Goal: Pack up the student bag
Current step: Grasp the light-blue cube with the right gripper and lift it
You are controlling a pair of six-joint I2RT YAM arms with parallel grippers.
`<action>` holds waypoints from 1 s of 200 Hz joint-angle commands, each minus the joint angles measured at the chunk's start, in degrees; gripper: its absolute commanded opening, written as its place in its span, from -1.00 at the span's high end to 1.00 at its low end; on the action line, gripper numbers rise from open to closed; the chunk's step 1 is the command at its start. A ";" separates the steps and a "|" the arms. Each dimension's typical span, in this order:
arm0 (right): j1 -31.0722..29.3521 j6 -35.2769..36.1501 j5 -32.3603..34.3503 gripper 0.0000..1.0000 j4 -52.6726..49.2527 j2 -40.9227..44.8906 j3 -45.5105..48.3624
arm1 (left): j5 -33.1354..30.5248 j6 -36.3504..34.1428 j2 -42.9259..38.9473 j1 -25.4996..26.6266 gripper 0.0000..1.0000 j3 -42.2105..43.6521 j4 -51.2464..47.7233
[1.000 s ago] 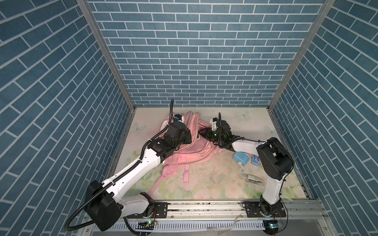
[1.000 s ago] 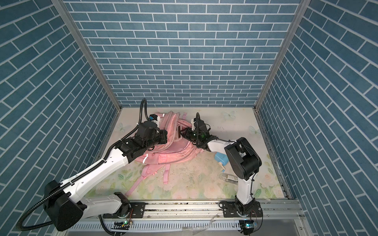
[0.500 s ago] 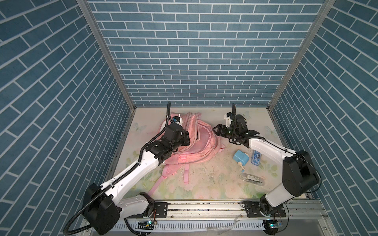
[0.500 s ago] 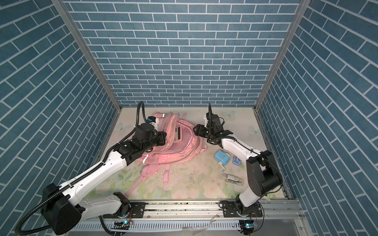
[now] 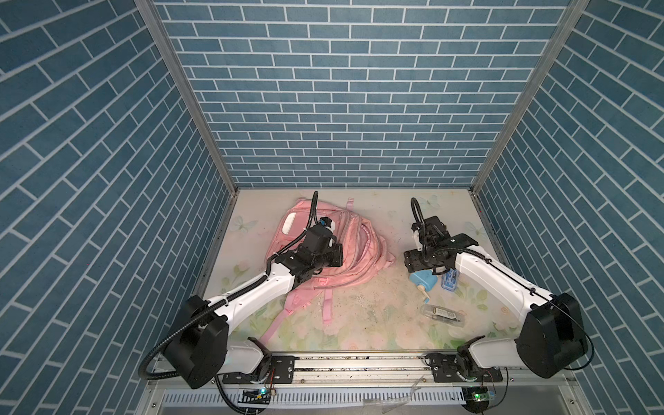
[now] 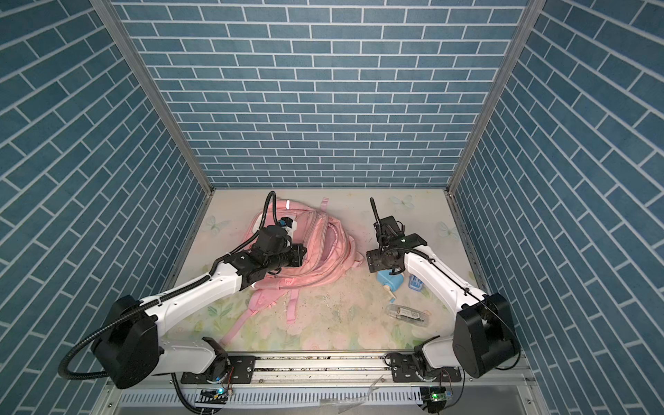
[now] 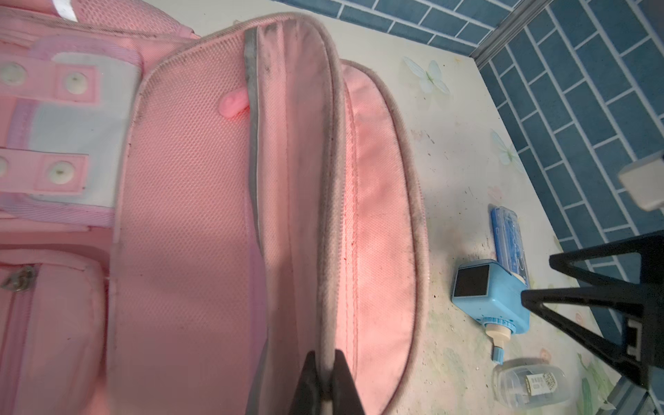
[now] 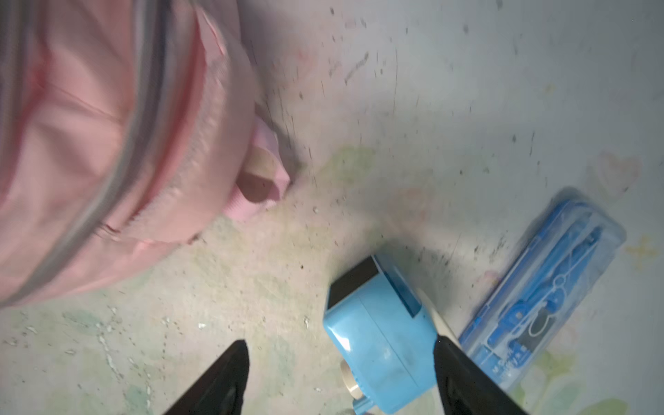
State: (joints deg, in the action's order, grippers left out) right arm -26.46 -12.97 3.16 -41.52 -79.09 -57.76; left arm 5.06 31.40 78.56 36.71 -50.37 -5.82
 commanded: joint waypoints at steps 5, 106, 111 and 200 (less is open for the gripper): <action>0.97 1.13 -0.79 -0.68 -3.66 -0.03 0.35 | 0.12 -0.32 1.62 0.41 1.00 0.01 2.00; 8.24 3.94 -8.19 -0.73 -1.67 -4.35 0.98 | -0.44 -0.55 2.56 1.35 0.87 -0.89 2.24; 8.26 4.35 -8.69 -0.72 -1.65 -4.60 0.89 | -0.42 -0.55 2.56 1.33 0.84 -0.92 2.26; 8.26 13.19 -10.67 -0.65 -4.29 -9.03 0.25 | -2.75 -2.03 -0.13 1.52 0.29 -2.53 0.01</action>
State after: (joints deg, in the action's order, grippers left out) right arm -18.11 -4.01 -6.22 -42.70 -86.28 -56.77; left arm 4.19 30.06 80.49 38.17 -51.27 -5.30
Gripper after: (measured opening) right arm 0.835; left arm 0.339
